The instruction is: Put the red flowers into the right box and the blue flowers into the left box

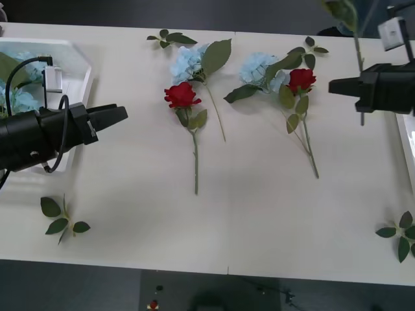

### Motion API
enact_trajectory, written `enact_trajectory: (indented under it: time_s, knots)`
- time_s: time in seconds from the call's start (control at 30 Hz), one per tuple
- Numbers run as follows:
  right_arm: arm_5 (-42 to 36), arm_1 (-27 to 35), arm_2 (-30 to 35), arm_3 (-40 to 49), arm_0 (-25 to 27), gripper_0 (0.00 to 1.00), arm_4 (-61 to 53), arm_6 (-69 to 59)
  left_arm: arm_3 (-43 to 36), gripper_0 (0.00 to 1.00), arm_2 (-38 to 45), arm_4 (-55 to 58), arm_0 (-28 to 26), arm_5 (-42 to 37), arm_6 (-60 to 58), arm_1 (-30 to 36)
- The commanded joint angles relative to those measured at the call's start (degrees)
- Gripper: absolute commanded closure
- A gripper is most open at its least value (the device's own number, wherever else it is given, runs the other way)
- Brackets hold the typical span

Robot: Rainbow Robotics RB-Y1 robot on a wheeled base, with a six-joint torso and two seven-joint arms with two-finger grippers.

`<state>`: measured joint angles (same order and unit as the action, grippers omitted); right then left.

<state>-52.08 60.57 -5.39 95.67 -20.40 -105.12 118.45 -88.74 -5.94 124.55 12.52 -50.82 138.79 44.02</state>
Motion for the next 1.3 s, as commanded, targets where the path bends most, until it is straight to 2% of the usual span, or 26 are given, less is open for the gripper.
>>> enact_trajectory:
  time_s: [0.03, 0.23, 0.4, 0.5, 0.6, 0.83, 1.07, 1.1, 1.13, 1.17, 1.2, 1.3]
  knots:
    - [-0.57, 7.63, 0.21, -6.81, -0.96, 1.0, -1.93, -5.86, 6.82, 0.06, 0.23, -9.68, 6.02, -1.39, 0.43, 0.1]
    - [-1.45, 14.13, 0.03, -19.91, -0.96, 1.0, -1.67, -7.18, 20.18, 0.06, -6.8, -18.56, 17.89, -1.3, -5.46, -1.31]
    - [-0.48, 15.1, 0.03, -27.73, -0.96, 1.0, 3.78, -6.83, 26.69, 0.07, -9.27, -28.22, 25.27, -1.12, -16.27, -5.26]
    - [0.66, 15.01, 0.03, -31.42, -0.96, 1.0, 10.2, -7.09, 28.62, 0.07, -9.27, -38.86, 29.14, -1.12, -26.64, -9.04]
    - [1.19, 15.01, 0.03, -33.62, -0.96, 1.0, 15.91, -7.36, 28.09, 0.06, -9.27, -46.77, 30.81, -1.3, -36.05, -12.03]
    - [1.19, 15.01, 0.03, -38.8, -0.96, 1.0, 25.05, -7.53, 23.7, 0.06, -9.35, -62.24, 30.98, -3.06, -49.76, -17.21]
    - [1.63, 15.01, 0.03, -40.47, -0.96, 1.0, 30.68, -8.06, 11.83, 0.06, -9.27, -74.01, 28.61, -10.88, -60.39, -18.62]
    - [1.63, 14.84, 0.03, -40.56, -0.96, 0.89, 30.76, -8.15, 9.55, 0.07, -9.27, -75.68, 27.99, -12.55, -62.15, -18.62]
    - [1.81, 14.75, 0.03, -40.56, -0.96, 0.68, 30.85, -8.15, 8.41, 0.06, -9.27, -76.48, 27.82, -13.43, -62.94, -18.62]
    - [1.98, 14.75, -0.06, -40.47, -0.96, 0.19, 30.85, -8.24, 6.21, 0.06, -9.27, -78.41, 27.47, -15.54, -64.7, -18.62]
    - [1.98, 14.75, -0.15, -40.56, -0.96, 0.0, 30.68, -8.24, 4.63, 0.07, -9.27, -80.52, 27.38, -17.56, -66.28, -18.88]
    - [1.89, 14.75, -0.15, -40.56, -0.96, 0.0, 30.06, -8.06, 2.34, 0.06, -9.27, -85.62, 27.47, -22.22, -69.8, -20.03]
